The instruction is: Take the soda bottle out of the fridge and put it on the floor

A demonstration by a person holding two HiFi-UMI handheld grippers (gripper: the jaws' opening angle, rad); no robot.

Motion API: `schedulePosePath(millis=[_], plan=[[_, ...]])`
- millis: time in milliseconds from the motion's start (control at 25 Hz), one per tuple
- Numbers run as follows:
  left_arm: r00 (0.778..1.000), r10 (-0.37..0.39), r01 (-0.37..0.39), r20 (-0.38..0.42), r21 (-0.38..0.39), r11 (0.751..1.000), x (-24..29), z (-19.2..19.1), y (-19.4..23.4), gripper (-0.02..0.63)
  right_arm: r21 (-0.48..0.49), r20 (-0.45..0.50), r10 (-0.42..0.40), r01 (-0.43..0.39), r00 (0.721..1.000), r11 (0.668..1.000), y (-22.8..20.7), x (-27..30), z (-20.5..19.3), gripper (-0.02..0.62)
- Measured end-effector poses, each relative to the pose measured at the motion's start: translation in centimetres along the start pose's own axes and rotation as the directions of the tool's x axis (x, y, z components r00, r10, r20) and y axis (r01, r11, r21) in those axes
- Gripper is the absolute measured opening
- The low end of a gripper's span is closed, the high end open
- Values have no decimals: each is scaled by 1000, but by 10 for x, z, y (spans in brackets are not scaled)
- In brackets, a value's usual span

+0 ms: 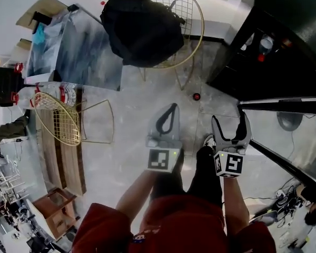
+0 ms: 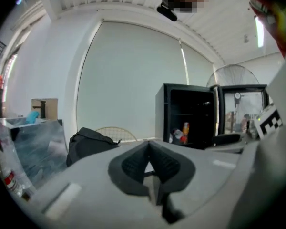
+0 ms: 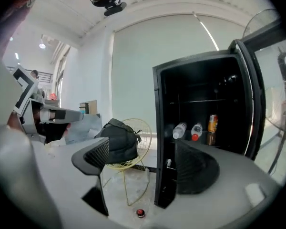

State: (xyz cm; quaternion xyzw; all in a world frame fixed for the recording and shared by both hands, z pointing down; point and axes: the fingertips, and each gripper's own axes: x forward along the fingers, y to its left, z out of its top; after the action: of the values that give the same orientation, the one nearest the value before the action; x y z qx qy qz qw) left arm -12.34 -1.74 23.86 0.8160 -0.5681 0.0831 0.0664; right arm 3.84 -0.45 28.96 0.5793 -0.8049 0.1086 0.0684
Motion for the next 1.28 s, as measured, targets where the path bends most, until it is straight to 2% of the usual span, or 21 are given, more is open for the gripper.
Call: schedulePosePath(millis=[160,280,520,680,840,1000,1280], plan=[[1000,8,-8,28,-15,1000,-15,50,-8,0,7,-7,2,-2,1000,1000,0,-16,42,423],[997,-17,19,69,-31,999,-28,86,-14,0,22,-34,11,-10,999,1000,7,-31,69,423],[991,-34,28,128,46,999,-41,131,-31,0,-1,61,-9,9,998,1000,3,-59,135,423],[985,-65,53,161,78,996,-44,154,-42,0,-25,107,-37,40,994,999,-5,-71,163,423],[977,-77,63,198,76,995,-44,172,-42,0,-40,138,-57,63,989,997,-7,-76,177,423],[978,-82,64,192,97,993,-43,175,-38,0,-59,140,-53,62,989,996,-5,-74,179,423],[979,-74,58,190,88,994,-40,175,-39,0,-84,150,-55,68,987,994,-10,-73,181,422]])
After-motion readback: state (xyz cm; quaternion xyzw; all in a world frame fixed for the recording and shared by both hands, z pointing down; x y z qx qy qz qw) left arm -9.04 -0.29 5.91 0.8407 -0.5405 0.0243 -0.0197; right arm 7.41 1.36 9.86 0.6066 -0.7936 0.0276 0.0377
